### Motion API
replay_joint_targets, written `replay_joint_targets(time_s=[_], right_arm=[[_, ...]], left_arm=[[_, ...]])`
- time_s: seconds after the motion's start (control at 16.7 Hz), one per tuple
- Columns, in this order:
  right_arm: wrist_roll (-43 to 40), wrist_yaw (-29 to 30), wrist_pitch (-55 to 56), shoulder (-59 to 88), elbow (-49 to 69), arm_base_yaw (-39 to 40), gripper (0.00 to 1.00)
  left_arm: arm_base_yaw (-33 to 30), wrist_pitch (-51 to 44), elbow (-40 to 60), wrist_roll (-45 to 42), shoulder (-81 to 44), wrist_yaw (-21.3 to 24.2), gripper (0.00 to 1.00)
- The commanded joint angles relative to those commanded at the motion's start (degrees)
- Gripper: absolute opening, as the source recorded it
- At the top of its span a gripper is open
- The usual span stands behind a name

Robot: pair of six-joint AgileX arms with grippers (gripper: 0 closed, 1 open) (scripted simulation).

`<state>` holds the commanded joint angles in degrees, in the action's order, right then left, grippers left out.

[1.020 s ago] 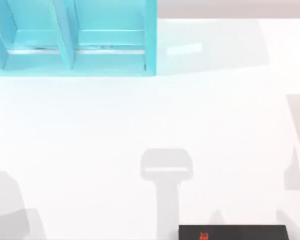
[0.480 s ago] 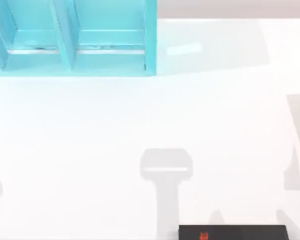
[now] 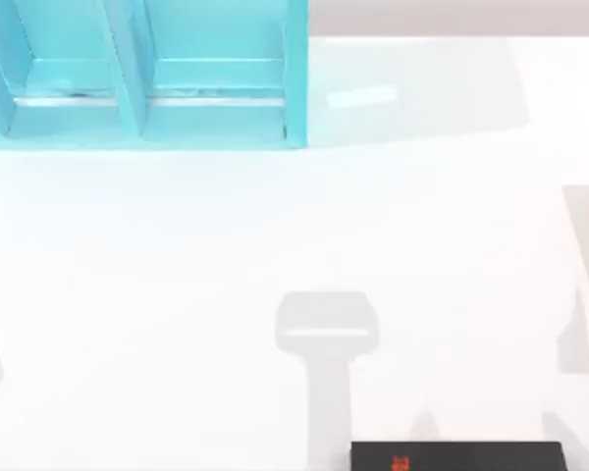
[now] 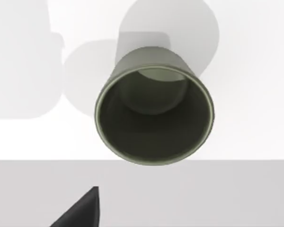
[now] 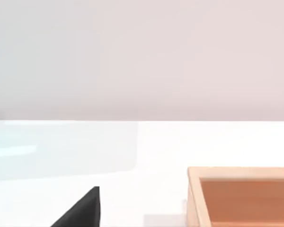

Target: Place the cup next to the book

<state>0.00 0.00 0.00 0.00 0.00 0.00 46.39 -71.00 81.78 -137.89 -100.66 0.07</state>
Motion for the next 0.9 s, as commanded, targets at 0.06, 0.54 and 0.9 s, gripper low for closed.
replay_joint_targets(time_s=[0.06,0.54,0.9], right_arm=[[0.0,0.0,0.0,0.0,0.0,0.0,1.0],[0.0,0.0,0.0,0.0,0.0,0.0,1.0],[0.0,0.0,0.0,0.0,0.0,0.0,1.0]], left_arm=[[0.05,0.75,-0.64,0.03,-0.24,0.0,1.0],[0.36,19.33,-13.62,-0.25,-5.4,0.01,1.0],[0.44,21.91,-15.78,-0.36,-6.23,0.01,1.0]])
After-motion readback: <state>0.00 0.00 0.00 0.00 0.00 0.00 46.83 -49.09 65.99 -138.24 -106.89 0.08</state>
